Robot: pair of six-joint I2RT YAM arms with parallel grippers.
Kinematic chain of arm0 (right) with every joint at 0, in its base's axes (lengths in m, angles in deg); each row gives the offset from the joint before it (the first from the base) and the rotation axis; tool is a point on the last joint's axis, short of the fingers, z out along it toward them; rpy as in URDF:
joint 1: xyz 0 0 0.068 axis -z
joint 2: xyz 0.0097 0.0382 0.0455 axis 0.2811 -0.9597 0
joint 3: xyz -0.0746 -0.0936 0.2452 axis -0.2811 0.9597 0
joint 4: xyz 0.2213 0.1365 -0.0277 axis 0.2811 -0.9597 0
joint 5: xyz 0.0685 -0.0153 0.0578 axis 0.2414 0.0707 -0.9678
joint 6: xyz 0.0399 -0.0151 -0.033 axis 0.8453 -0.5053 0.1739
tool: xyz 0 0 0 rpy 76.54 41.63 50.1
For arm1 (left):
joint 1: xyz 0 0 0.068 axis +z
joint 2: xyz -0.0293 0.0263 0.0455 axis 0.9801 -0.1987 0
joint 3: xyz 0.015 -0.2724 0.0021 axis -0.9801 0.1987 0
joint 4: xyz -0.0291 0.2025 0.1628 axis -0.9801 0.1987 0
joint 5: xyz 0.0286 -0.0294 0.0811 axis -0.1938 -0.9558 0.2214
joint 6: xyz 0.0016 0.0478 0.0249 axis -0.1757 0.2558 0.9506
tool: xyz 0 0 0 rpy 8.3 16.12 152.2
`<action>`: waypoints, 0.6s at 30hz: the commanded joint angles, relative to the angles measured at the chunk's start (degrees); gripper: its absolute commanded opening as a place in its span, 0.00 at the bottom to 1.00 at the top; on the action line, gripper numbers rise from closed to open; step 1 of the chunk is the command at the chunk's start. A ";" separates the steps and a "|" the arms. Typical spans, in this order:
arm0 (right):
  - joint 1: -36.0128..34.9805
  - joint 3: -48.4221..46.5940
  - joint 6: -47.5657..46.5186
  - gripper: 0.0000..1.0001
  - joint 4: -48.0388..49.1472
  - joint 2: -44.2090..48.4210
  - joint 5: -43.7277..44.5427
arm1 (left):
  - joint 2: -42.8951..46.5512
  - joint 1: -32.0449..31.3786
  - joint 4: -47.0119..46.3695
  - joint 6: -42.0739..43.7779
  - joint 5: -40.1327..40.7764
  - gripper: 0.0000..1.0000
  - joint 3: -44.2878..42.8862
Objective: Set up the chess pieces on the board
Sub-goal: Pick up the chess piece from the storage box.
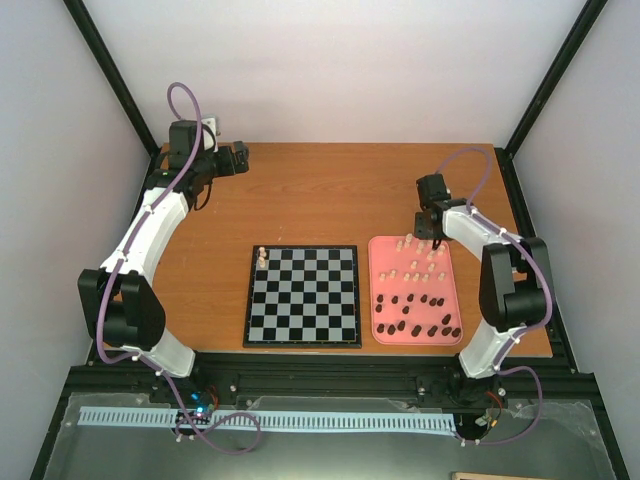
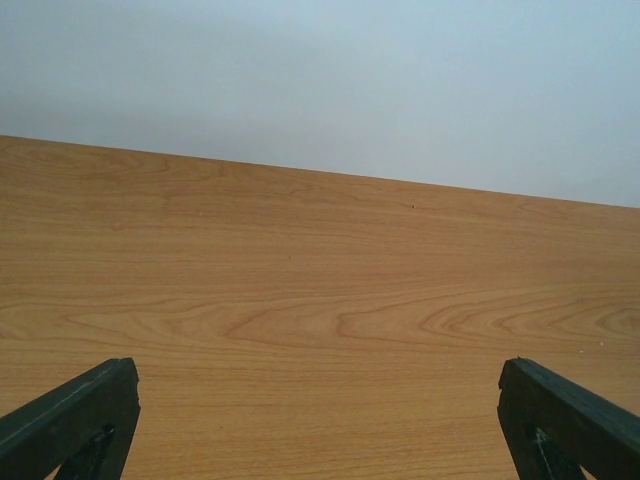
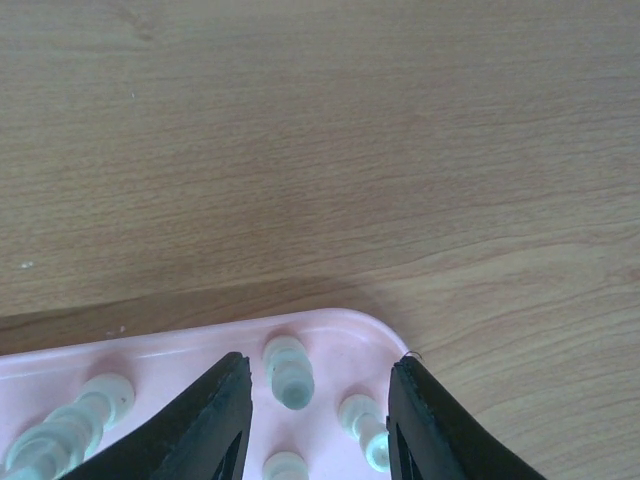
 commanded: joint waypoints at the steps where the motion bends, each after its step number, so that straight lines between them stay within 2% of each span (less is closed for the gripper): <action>1: 0.61 -0.30 0.25 0.39 1.53 -2.40 -1.09 | -0.61 -0.16 -1.09 -0.90 -0.61 1.00 -2.16; 15: 1.63 -1.81 -0.18 0.32 1.58 -6.84 -3.33 | -0.80 -0.13 -1.12 -0.97 -0.61 1.00 -2.30; 18: 1.69 -2.23 -0.21 0.24 1.54 -7.66 -3.51 | -0.69 -0.13 -1.18 -0.99 -0.55 1.00 -2.31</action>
